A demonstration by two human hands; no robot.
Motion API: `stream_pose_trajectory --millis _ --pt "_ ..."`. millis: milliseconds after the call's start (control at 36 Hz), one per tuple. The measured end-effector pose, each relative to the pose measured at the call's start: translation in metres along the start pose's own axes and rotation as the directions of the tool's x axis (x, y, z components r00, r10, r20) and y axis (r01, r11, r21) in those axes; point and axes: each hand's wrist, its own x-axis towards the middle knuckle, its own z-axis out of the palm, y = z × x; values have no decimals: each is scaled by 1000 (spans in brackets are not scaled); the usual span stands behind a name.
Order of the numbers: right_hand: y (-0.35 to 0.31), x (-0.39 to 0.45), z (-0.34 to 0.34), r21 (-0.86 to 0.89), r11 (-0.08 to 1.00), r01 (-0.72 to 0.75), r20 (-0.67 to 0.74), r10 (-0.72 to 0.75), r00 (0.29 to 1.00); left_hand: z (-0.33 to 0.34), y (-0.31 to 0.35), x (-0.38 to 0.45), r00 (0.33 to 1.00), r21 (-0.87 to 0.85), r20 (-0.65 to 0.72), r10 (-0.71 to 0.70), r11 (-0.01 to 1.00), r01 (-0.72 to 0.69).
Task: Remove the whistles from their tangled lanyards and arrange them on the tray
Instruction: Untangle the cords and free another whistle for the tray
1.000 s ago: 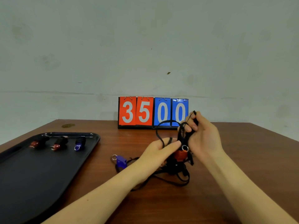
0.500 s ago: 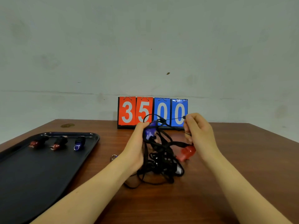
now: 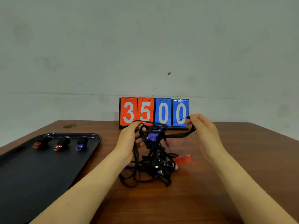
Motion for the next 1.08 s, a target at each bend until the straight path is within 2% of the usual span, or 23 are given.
stream_pose_trajectory --millis 83,194,222,306,389,472,583,667,750,861,944,1000,1083 --pt "-1 1 0 200 977 -75 62 64 996 -2 2 1 998 -65 70 -10 998 14" --pt "-3 2 -1 368 918 -145 116 109 987 -6 -1 5 994 162 105 6 986 -23" --pt "-3 3 -3 406 900 -157 121 117 986 -6 -2 6 992 146 126 -13 989 -5" --pt "-3 5 -8 491 847 -201 122 161 979 -7 0 5 958 -98 271 -92 988 123" --pt "-3 6 -11 492 852 -180 48 180 982 -7 6 3 915 -313 388 -109 918 242" --pt "-1 8 -10 488 862 -138 -26 172 985 -9 9 3 903 -414 422 -74 871 265" --pt "1 9 -9 529 836 -146 -34 193 981 -7 12 3 902 -452 426 -62 849 272" --pt "2 10 -11 530 832 -163 7 188 982 -5 10 4 930 -321 360 -70 927 194" --pt "2 11 -14 499 832 -243 76 238 968 -5 4 5 946 -193 315 -73 971 139" --pt "2 7 -10 188 909 -373 221 331 918 -4 -3 10 964 37 266 -23 999 14" --pt "2 0 -1 5 931 -364 284 348 894 -1 -10 10 961 140 275 -35 990 -3" --pt "0 -6 5 22 947 -319 297 298 907 3 -15 7 954 194 289 -80 981 24" --pt "-6 -12 13 143 953 -268 325 211 922 9 -23 -2 942 338 303 -141 941 32"
